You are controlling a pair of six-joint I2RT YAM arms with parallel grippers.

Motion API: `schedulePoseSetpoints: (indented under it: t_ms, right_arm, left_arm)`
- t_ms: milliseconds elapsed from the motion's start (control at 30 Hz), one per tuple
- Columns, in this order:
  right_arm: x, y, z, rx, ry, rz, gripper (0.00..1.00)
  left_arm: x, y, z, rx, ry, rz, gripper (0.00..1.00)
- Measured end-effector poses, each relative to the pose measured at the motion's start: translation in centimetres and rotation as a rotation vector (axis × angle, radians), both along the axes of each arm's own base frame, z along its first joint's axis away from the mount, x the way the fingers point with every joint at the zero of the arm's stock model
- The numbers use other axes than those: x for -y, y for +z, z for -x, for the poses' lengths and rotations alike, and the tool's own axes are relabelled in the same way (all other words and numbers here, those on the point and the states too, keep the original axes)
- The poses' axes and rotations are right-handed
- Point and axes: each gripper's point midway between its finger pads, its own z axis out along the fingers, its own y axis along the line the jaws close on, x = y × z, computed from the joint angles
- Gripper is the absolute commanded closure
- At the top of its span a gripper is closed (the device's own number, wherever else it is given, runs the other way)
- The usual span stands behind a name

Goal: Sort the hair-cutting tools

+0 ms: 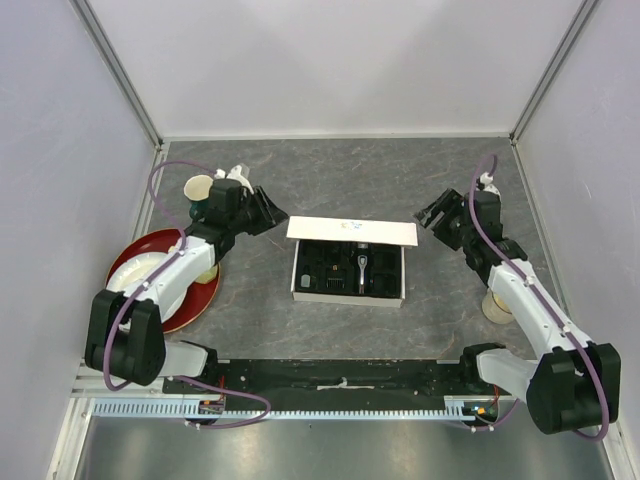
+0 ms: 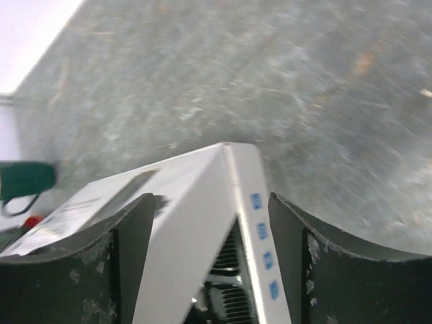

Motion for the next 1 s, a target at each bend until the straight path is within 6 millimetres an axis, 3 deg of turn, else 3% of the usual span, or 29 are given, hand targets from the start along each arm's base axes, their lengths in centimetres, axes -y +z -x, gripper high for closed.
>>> schedulePoseSetpoints:
  t_ms: [100,200,300,467,600,733,867,1000]
  right_arm:
    - [-1.8,2.6,-0.9,0.089,0.097,-0.037,0.18]
    - [-3.9,3.9,-1.0,0.136,0.202,-0.058,0.16]
    - [-5.7,3.3,-0.6,0.123,0.292,-0.065,0.16]
    - [-7.9,0.4,1.0,0.036,0.401,-0.059,0.19]
    - [-7.7,-2.6,3.1,-0.052,0.411,-0.059,0.19]
    - [-7.2,-4.8,5.3,-0.127,0.403,-0.061,0.19]
    - [-6.9,-4.1,5.9,-0.118,0.394,-0.063,0.11]
    - [-6.5,-3.0,6.3,-0.088,0.377,-0.053,0.06]
  left_arm:
    - [0.5,2.3,-1.0,0.059,-0.010,0.025,0.48]
    - [1.2,3.5,-1.3,0.092,-0.037,0.052,0.44]
    - [2.1,4.2,-1.1,0.111,-0.088,0.088,0.44]
    - [3.8,4.3,-0.6,0.109,-0.184,0.156,0.47]
    - [4.5,3.1,0.9,0.073,-0.241,0.195,0.51]
    - [4.7,0.6,3.1,-0.006,-0.280,0.211,0.52]
    - [4.3,-0.8,4.8,-0.064,-0.278,0.205,0.46]
    - [3.9,-0.1,6.0,-0.056,-0.279,0.205,0.43]
